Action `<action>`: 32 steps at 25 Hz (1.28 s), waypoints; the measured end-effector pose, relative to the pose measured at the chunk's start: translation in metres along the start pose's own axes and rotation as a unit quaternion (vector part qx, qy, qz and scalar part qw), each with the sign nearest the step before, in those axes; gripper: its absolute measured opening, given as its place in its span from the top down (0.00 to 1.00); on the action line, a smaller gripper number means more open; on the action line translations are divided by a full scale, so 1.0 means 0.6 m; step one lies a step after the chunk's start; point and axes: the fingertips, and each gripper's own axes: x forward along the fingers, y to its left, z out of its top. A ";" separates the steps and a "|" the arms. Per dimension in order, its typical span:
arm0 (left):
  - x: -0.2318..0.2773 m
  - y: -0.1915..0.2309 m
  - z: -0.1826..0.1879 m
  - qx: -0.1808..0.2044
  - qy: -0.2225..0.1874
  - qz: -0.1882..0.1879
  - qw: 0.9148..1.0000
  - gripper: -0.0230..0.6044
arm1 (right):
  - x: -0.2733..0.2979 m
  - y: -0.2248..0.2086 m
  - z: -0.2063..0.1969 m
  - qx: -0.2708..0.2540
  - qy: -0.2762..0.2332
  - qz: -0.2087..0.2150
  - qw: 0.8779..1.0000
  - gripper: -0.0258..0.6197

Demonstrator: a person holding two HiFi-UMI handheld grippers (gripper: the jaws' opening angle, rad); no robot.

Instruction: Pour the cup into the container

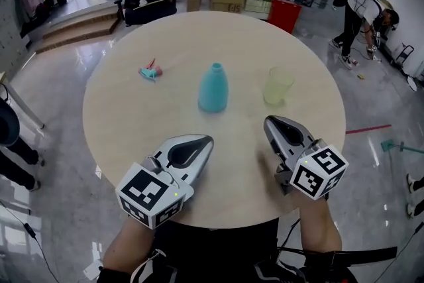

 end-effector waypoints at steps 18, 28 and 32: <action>-0.254 -0.410 -0.041 -0.014 0.011 0.052 0.999 0.97 | -0.429 0.281 -0.017 -0.020 -0.019 0.053 0.998 0.94; -0.510 -0.760 -0.091 -0.012 0.018 0.069 0.997 0.97 | -0.765 0.527 -0.048 -0.038 -0.023 0.076 0.996 0.94; -0.580 -0.850 -0.120 -0.022 0.011 0.075 0.997 0.97 | -0.855 0.595 -0.065 -0.034 -0.024 0.078 0.996 0.94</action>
